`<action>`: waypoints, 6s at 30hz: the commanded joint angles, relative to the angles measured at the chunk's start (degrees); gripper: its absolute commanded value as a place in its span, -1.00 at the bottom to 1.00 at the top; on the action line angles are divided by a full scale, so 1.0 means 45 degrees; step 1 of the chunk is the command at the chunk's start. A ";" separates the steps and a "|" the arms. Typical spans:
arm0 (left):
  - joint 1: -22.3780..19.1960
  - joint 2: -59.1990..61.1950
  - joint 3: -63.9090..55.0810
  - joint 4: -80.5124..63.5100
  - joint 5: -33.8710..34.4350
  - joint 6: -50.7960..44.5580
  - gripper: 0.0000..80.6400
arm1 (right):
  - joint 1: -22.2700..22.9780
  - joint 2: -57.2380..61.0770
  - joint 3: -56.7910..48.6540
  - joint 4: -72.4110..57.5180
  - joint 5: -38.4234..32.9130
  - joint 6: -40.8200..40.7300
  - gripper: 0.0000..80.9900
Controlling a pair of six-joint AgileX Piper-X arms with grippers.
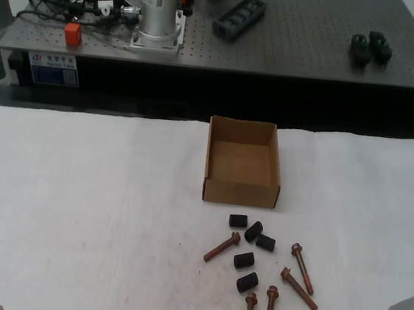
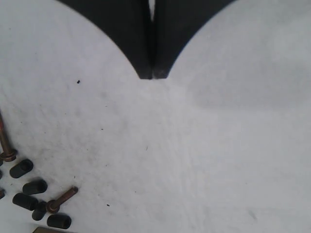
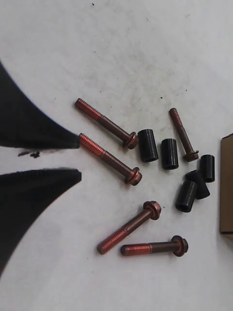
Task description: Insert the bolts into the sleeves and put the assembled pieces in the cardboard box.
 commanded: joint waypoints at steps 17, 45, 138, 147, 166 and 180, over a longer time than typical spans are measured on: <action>0.0040 -0.0096 -0.0017 -0.0157 -0.0003 -0.0165 -0.98 | -0.0020 -0.0121 -0.0123 -0.0232 -0.0037 0.0060 -0.71; 0.0040 0.3870 -0.2726 -0.4447 0.1417 0.3686 -0.32 | -0.0054 1.0353 -0.9760 0.6116 0.3158 -0.0826 -0.28; -0.1562 2.4008 -2.0868 0.5332 0.3028 1.4311 -0.32 | -0.2401 0.5825 -0.7703 1.0086 -0.0479 -0.1470 -0.89; -0.1588 2.4521 -2.1429 0.6356 0.3028 1.4323 -0.71 | -0.2401 0.5825 -0.7703 1.0086 -0.0950 -0.1470 -0.89; -0.0402 1.7735 -1.5280 0.0609 0.5852 0.7157 -0.99 | -0.2059 0.4740 -0.7692 0.3254 -0.4154 0.2043 -0.89; -0.0740 1.1728 -0.7982 -0.9866 0.9472 0.3123 -0.99 | 0.0735 0.5372 -0.7692 -0.4336 -0.3725 0.6015 -0.89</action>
